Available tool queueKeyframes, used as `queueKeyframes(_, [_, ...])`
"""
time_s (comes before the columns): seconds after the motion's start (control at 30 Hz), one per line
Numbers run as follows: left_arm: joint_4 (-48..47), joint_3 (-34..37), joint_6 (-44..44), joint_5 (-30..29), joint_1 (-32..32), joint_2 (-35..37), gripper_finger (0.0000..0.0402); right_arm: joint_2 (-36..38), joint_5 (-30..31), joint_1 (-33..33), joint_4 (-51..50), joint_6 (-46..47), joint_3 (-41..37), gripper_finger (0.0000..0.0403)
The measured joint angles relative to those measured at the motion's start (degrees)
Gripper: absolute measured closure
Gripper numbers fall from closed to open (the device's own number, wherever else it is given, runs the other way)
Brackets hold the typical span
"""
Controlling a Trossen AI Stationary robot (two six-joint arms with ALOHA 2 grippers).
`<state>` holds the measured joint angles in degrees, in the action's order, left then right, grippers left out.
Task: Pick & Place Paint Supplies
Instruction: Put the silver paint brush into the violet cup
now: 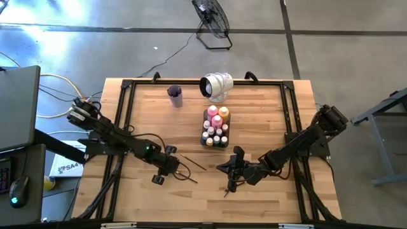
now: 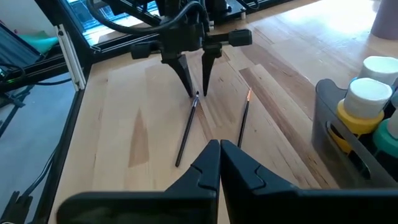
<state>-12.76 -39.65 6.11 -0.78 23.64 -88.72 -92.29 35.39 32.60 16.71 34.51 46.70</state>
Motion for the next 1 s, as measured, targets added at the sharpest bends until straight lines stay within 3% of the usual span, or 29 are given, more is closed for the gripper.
queueKeyframes(0.23, [0.38,0.10,0.00,0.15,0.00,-0.19,0.0302,0.00,0.00,0.02,-0.07,0.14,0.00,0.0401])
queueKeyframes(0.53, [0.38,0.08,0.20,0.91,0.00,-0.25,0.0395,0.00,-0.11,0.02,-0.07,0.16,0.00,0.0401])
queueKeyframes(1.0, [-1.09,0.34,-0.24,3.38,0.05,4.98,0.0401,0.00,-4.99,0.02,7.48,-3.72,0.00,0.0401])
